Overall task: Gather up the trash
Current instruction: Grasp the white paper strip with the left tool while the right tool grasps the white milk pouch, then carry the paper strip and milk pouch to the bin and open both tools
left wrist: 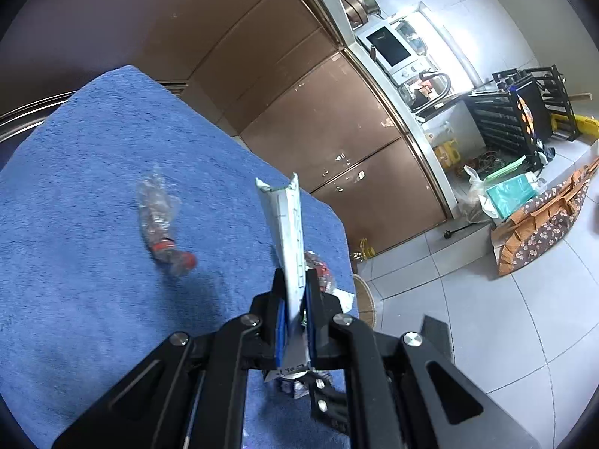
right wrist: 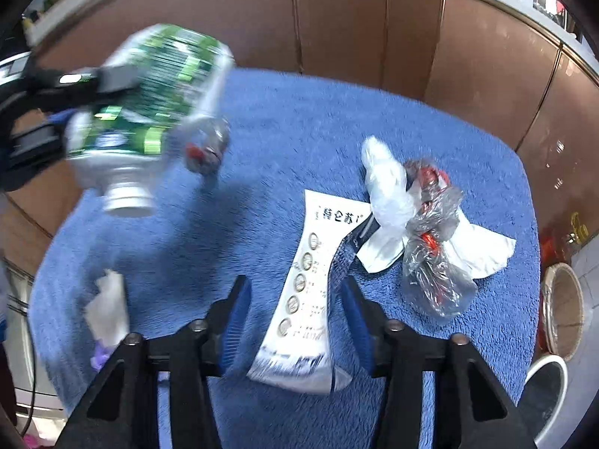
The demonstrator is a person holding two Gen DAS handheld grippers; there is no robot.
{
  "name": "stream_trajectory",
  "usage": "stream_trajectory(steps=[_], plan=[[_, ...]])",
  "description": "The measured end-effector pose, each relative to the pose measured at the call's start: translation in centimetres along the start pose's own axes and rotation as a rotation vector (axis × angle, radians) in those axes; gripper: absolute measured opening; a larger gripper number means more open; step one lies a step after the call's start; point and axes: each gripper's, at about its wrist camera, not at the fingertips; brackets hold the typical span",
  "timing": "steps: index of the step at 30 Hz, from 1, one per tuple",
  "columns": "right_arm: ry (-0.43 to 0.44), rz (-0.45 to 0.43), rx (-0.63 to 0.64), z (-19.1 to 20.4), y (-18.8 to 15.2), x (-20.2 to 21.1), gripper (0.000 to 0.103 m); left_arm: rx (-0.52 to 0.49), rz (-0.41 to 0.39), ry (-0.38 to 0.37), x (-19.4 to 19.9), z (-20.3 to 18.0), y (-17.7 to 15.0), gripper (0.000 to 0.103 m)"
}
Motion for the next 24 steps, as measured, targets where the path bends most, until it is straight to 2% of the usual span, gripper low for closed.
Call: stream_trajectory(steps=[5, 7, 13, 19, 24], plan=[[-0.024, 0.06, -0.021, -0.5, 0.8, -1.9, 0.037, -0.003, -0.002, 0.003, 1.0, 1.1, -0.7, 0.008], [-0.021, 0.06, -0.024, -0.6, 0.8, -1.8, 0.031, -0.009, -0.002, 0.006, 1.3, 1.1, -0.9, 0.008], [0.057, 0.025, -0.065, -1.3, 0.1, 0.3, 0.029, -0.024, -0.007, 0.009, 2.2, 0.0, -1.4, 0.008], [0.149, -0.084, -0.121, -2.7, -1.8, 5.2, 0.029, -0.062, -0.005, 0.016, 3.2, -2.9, -2.0, 0.008], [0.174, -0.195, -0.183, -5.2, -3.9, 9.9, 0.029, -0.105, 0.01, -0.01, 3.1, -6.9, -2.6, 0.008]])
Point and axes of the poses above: each gripper's, at about its wrist camera, not at the fingertips, and x roughly against the way its jaws point, z to its left, y to its top, and after that the axes turned 14 degrees about -x, right-handed
